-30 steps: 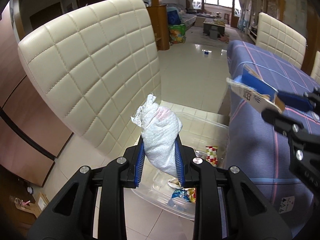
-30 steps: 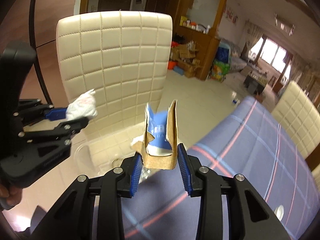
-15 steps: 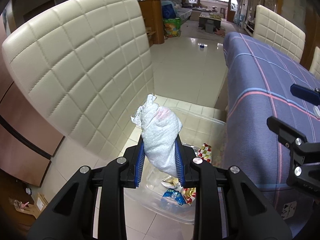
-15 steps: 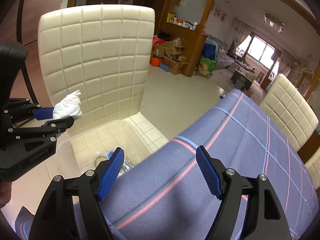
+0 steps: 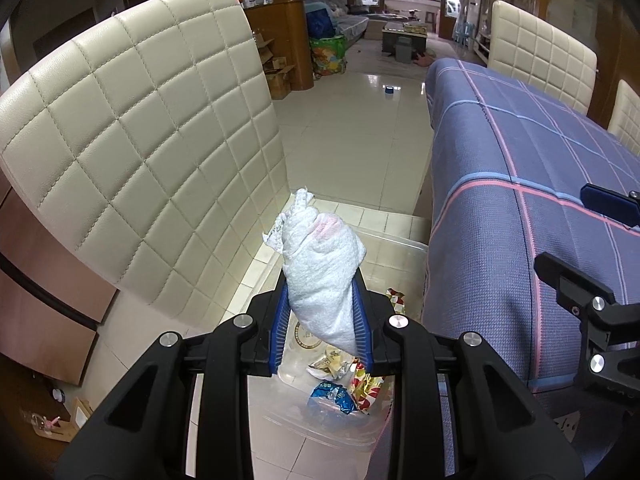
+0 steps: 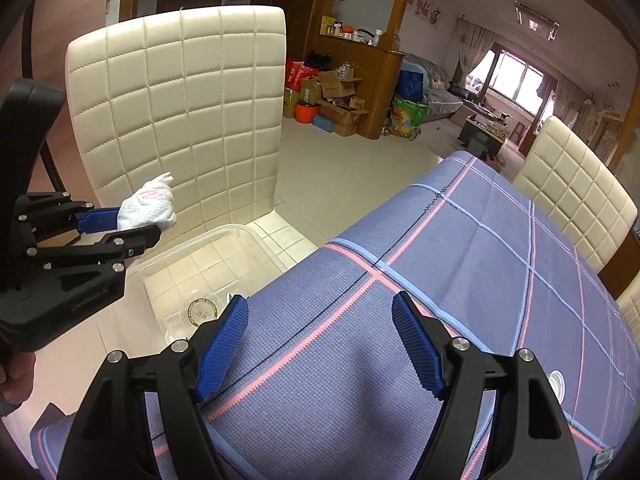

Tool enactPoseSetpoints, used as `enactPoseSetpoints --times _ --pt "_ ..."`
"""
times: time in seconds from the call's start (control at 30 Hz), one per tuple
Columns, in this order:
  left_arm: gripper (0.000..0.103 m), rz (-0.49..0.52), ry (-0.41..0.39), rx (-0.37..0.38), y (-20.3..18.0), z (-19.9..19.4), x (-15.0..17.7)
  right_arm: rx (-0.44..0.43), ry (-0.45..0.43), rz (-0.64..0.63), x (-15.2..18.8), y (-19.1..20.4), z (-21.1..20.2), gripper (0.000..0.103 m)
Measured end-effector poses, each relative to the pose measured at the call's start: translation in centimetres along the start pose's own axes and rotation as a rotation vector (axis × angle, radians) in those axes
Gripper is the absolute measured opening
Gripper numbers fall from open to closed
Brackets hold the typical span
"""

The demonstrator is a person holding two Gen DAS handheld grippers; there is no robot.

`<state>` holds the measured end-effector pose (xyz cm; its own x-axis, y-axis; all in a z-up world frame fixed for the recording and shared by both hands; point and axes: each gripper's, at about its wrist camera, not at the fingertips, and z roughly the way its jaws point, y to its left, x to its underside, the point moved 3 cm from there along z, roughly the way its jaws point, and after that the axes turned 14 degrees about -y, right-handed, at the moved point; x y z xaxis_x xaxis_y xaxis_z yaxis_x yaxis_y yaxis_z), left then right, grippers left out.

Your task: Collect trash

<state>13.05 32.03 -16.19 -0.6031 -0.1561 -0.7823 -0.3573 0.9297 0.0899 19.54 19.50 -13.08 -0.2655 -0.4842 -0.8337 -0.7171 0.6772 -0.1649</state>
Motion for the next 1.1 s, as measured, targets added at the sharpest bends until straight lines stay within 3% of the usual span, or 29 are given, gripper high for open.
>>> enactPoseSetpoints --times 0.07,0.13,0.17,0.2,0.7,1.1 --pt "0.034 -0.002 0.013 -0.003 0.0 0.2 0.0 0.007 -0.007 0.011 0.0 -0.3 -0.2 0.072" --pt "0.068 -0.014 0.031 -0.010 0.2 0.4 0.1 0.000 -0.007 0.031 0.0 -0.5 -0.4 0.072" --pt "0.093 -0.025 0.024 -0.014 0.3 0.4 0.0 -0.004 -0.008 0.038 0.0 -0.7 -0.6 0.072" --pt "0.099 -0.038 -0.001 -0.022 0.5 0.1 -0.1 -0.004 -0.009 0.039 0.0 -0.8 -0.7 0.072" --pt "0.099 -0.006 -0.011 -0.020 -0.7 -1.6 -0.2 0.010 -0.021 0.064 0.9 -1.9 -3.2 0.072" --pt "0.099 0.085 -0.029 0.066 -7.0 -3.5 -0.4 0.109 -0.022 0.115 3.7 -6.5 -7.6 0.072"
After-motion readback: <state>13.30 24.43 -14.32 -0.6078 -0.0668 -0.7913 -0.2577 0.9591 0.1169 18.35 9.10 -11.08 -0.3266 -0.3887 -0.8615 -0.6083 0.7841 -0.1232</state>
